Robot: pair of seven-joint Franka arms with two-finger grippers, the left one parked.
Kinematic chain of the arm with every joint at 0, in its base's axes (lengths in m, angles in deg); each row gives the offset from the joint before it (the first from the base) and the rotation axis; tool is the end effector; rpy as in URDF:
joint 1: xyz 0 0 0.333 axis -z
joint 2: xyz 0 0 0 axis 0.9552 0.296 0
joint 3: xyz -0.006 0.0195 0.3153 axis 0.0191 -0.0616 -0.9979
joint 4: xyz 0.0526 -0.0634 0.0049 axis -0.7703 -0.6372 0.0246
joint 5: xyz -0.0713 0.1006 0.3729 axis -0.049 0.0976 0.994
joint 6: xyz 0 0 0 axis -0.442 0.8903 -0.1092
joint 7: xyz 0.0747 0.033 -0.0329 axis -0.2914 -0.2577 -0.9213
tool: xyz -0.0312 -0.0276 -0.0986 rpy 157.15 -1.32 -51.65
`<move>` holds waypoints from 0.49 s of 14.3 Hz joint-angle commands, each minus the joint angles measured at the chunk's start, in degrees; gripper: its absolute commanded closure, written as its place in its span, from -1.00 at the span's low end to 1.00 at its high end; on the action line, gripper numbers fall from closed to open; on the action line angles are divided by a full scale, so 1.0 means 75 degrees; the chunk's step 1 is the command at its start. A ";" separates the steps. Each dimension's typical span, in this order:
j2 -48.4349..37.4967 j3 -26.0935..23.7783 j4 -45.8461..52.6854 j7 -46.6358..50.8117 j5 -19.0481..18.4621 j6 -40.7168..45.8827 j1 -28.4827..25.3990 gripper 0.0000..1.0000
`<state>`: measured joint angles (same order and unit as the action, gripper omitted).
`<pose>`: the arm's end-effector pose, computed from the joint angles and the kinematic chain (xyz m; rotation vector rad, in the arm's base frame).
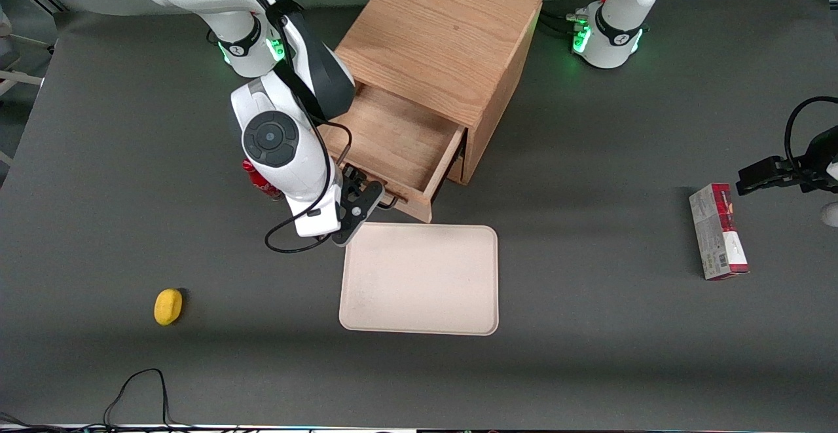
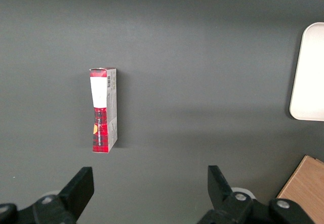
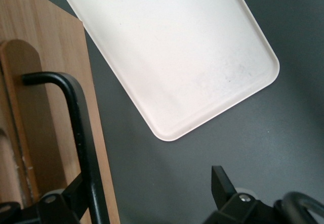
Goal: Open upper drawer
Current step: 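Pull the upper drawer handle outward with the right gripper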
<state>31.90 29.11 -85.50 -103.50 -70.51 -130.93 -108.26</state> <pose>0.5977 0.3528 0.4033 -2.7599 -1.4006 0.0547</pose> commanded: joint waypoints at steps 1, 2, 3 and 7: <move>0.0458 -0.0048 0.0705 -0.0195 0.0143 0.0239 0.0242 -1.00; 0.0517 -0.0049 0.0775 -0.0206 0.0132 0.0239 0.0301 -1.00; 0.0610 -0.0060 0.0892 -0.0276 0.0143 0.0239 0.0359 -1.00; 0.0787 -0.0060 0.1139 -0.0323 0.0143 0.0274 0.0512 -1.00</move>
<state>35.67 29.01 -80.53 -104.40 -70.40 -130.15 -105.31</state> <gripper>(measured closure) 0.000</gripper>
